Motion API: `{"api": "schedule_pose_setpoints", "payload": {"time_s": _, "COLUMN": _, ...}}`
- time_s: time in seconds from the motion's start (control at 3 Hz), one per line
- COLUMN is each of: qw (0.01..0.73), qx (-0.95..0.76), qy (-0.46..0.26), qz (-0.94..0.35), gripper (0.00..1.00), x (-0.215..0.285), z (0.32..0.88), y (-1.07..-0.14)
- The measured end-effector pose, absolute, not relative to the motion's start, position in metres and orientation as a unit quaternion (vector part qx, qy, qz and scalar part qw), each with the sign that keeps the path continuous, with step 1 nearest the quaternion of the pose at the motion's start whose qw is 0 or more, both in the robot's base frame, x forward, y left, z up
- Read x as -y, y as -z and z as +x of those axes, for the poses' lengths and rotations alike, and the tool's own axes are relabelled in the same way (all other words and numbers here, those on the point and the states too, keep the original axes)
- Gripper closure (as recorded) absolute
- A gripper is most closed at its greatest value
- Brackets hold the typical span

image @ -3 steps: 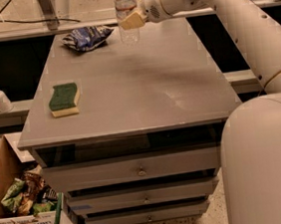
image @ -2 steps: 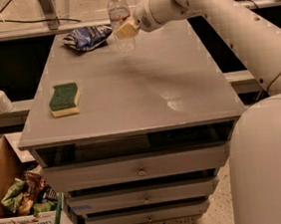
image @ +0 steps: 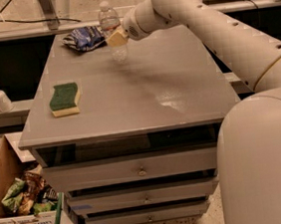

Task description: Move water bottle near blue chip bag

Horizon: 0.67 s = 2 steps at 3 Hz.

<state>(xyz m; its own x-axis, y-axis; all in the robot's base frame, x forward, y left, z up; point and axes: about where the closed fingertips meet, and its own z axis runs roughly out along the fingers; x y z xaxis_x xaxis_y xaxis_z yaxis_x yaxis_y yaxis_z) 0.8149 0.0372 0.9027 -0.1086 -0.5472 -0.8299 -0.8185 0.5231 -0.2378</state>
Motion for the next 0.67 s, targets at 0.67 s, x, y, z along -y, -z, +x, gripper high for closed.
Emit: {"api": "schedule_pose_setpoints", "payload": {"time_s": 0.67, "qw": 0.488, "qx": -0.724, "qy": -0.173, "qz": -0.456, "gripper": 1.0, "x": -0.077, "z": 0.854, "y": -0.922}}
